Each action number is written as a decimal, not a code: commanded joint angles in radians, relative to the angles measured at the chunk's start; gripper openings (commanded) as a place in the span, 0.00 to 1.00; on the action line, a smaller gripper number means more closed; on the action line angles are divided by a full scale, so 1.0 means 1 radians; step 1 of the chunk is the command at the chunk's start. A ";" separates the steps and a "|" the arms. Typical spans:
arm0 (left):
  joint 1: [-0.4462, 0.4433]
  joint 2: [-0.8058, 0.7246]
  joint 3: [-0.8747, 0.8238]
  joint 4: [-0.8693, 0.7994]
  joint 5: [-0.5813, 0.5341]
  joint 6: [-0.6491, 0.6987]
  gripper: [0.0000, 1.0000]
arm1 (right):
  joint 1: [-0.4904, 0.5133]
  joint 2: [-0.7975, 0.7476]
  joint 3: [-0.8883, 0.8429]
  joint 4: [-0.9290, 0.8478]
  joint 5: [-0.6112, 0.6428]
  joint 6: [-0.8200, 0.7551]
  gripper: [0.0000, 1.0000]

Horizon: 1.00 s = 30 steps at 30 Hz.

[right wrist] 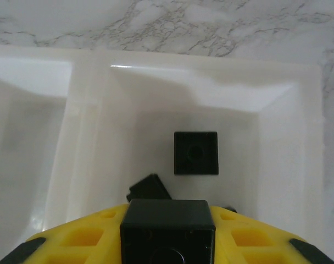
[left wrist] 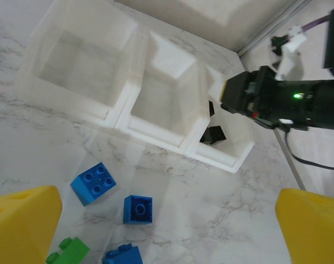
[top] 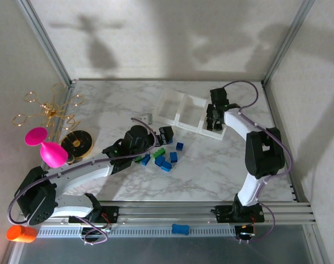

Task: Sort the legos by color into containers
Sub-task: Place the lego in the container.

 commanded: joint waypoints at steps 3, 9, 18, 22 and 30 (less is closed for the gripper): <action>0.010 0.022 0.044 0.030 0.032 0.027 1.00 | -0.033 0.095 0.076 0.041 -0.034 -0.023 0.37; 0.015 0.022 0.041 0.023 0.031 0.027 1.00 | -0.045 0.111 0.102 0.038 -0.031 -0.031 0.44; 0.017 0.020 0.051 0.025 0.041 0.021 1.00 | -0.042 0.016 0.072 0.032 -0.054 -0.041 0.47; 0.017 0.006 0.055 0.014 0.038 0.022 1.00 | -0.035 -0.051 0.056 0.023 -0.069 -0.041 0.48; 0.019 -0.073 0.025 -0.025 -0.004 0.023 1.00 | 0.025 -0.189 -0.034 -0.006 -0.115 -0.027 0.50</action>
